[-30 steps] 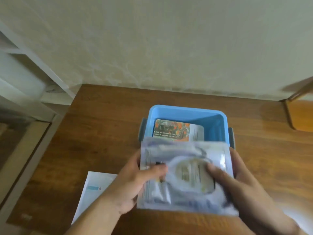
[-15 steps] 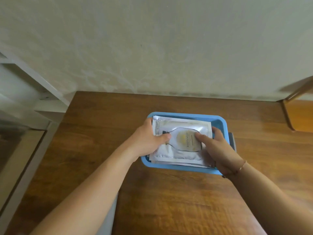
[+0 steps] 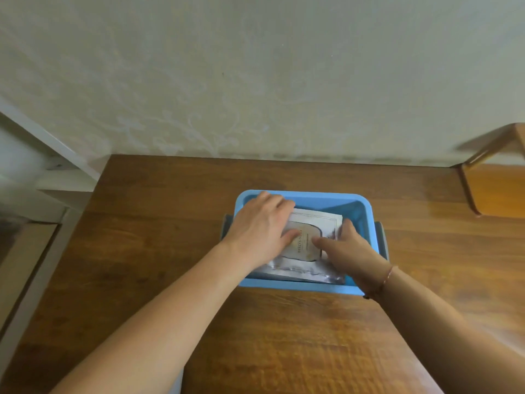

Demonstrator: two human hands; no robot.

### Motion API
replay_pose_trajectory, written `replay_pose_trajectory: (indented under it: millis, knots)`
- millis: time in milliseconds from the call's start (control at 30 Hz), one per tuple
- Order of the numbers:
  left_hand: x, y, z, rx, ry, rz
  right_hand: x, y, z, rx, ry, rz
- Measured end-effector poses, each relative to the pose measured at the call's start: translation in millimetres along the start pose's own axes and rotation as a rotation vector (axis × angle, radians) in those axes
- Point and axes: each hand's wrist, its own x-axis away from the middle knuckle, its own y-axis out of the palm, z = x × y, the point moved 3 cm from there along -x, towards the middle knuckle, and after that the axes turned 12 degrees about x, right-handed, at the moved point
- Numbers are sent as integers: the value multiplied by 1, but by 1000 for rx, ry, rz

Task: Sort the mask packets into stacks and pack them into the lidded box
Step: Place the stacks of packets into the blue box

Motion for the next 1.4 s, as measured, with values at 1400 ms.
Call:
replay_pose_trajectory:
  millis: [1400]
  knots:
    - [-40,26,-20,70,-288,-693,4,8,20,-288,7,-278]
